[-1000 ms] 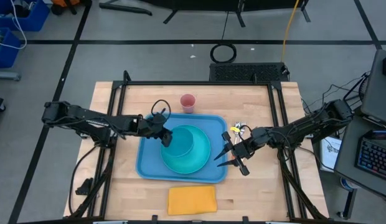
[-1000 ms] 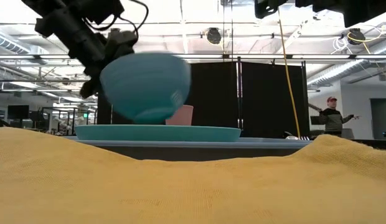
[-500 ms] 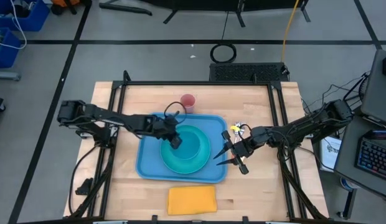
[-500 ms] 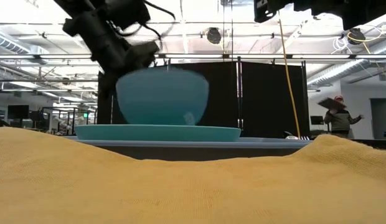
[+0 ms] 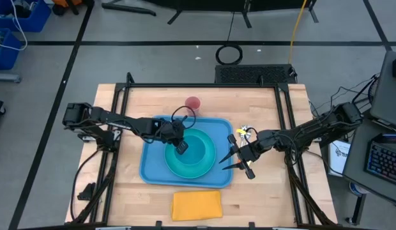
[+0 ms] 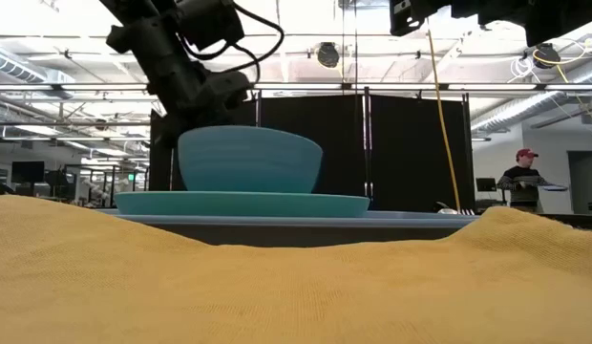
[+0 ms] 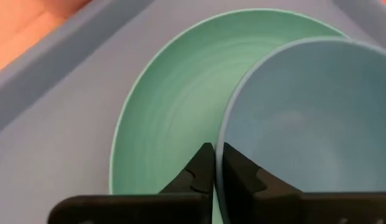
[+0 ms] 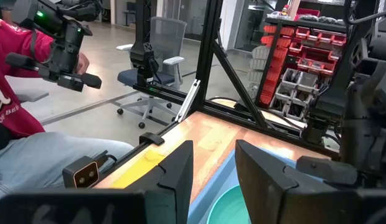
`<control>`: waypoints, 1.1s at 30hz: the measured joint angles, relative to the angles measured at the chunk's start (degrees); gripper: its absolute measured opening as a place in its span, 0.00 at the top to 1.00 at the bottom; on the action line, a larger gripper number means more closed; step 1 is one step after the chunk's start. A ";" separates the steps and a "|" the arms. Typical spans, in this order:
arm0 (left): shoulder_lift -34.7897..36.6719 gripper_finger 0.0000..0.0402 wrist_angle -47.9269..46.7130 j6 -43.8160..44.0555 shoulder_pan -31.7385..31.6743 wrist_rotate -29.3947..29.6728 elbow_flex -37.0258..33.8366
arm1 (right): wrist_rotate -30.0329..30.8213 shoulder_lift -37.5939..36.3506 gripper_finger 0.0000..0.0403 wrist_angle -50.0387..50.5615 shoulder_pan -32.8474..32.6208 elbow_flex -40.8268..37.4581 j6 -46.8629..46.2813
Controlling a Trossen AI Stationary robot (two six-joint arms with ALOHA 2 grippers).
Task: Set up tray
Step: Put the blue bowl on the green plate, then put the pink cup on the blue serving tray to the top right of the green plate
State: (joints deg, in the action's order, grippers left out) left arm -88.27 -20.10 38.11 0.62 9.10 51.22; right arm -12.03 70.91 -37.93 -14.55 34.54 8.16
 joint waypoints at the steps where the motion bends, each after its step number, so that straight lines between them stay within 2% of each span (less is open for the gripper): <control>1: 0.06 0.94 0.26 -0.11 0.10 0.01 0.02 | 0.01 0.00 0.73 0.00 0.00 0.00 0.00; 7: 0.00 0.98 0.18 -0.76 1.21 3.17 0.02 | 0.00 0.00 0.73 0.00 0.00 0.00 0.00; 14: 0.00 0.91 0.18 -0.68 1.40 2.96 0.02 | 0.00 0.00 0.73 0.00 0.00 0.00 0.00; 23: 0.00 0.96 0.17 -0.65 2.09 2.92 0.02 | 0.00 0.00 0.73 0.02 0.00 0.00 -0.01; 28: 0.04 0.87 0.29 -0.43 2.07 -0.31 0.02 | 0.00 0.00 0.73 0.02 0.00 0.00 0.00; 33: 0.04 0.78 0.26 -0.10 2.08 0.31 0.02 | 0.00 0.00 0.73 0.02 0.00 0.00 0.00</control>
State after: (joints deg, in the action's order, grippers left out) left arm -88.23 -19.85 38.01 2.71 9.40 51.24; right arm -12.03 70.91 -37.91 -14.55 34.54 8.16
